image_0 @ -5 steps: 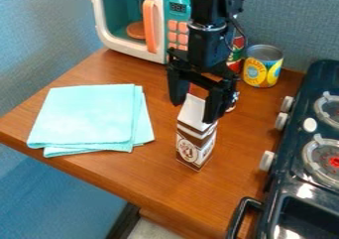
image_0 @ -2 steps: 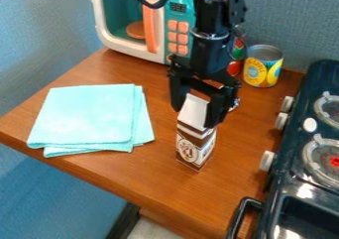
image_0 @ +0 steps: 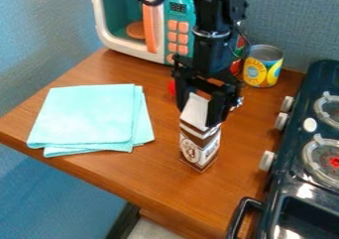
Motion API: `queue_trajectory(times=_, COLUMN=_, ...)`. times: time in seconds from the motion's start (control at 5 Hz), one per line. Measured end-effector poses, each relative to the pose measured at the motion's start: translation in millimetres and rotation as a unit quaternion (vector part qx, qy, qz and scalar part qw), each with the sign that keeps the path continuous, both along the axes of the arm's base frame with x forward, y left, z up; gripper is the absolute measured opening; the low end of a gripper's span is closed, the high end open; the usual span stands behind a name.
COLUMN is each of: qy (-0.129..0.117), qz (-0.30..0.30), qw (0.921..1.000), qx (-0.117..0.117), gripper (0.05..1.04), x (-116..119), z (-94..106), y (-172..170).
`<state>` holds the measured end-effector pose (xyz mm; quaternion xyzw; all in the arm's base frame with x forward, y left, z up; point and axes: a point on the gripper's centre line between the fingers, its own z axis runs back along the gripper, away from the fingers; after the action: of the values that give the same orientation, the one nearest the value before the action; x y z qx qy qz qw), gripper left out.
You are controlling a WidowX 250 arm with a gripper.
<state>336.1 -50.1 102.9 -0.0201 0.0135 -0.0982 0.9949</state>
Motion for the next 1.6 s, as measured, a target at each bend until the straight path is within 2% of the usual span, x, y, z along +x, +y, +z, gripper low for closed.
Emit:
queue_trajectory(times=0.2, qy=-0.010, qz=0.016, qw=0.9997, qx=-0.014, gripper=0.824, x=-3, z=18.8, y=18)
queue_trajectory(times=0.4, qy=-0.010, qz=0.032, qw=0.9994, qx=-0.014, gripper=0.823, x=1, z=33.0, y=41)
queue_trajectory(times=0.6, qy=-0.026, qz=0.054, qw=0.9982, qx=0.003, gripper=0.823, x=11, z=56.7, y=80)
queue_trajectory(times=0.8, qy=-0.026, qz=0.080, qw=0.9963, qx=0.017, gripper=0.823, x=22, z=62.4, y=121)
queue_trajectory(times=1.0, qy=-0.032, qz=0.096, qw=0.9939, qx=0.044, gripper=0.823, x=30, z=69.5, y=154)
queue_trajectory(times=1.2, qy=-0.023, qz=0.118, qw=0.9906, qx=0.064, gripper=0.823, x=36, z=60.0, y=182)
queue_trajectory(times=1.4, qy=-0.007, qz=0.126, qw=0.9880, qx=0.089, gripper=0.823, x=46, z=40.6, y=197)
queue_trajectory(times=1.6, qy=-0.004, qz=0.138, qw=0.9861, qx=0.091, gripper=0.823, x=59, z=25.5, y=208)
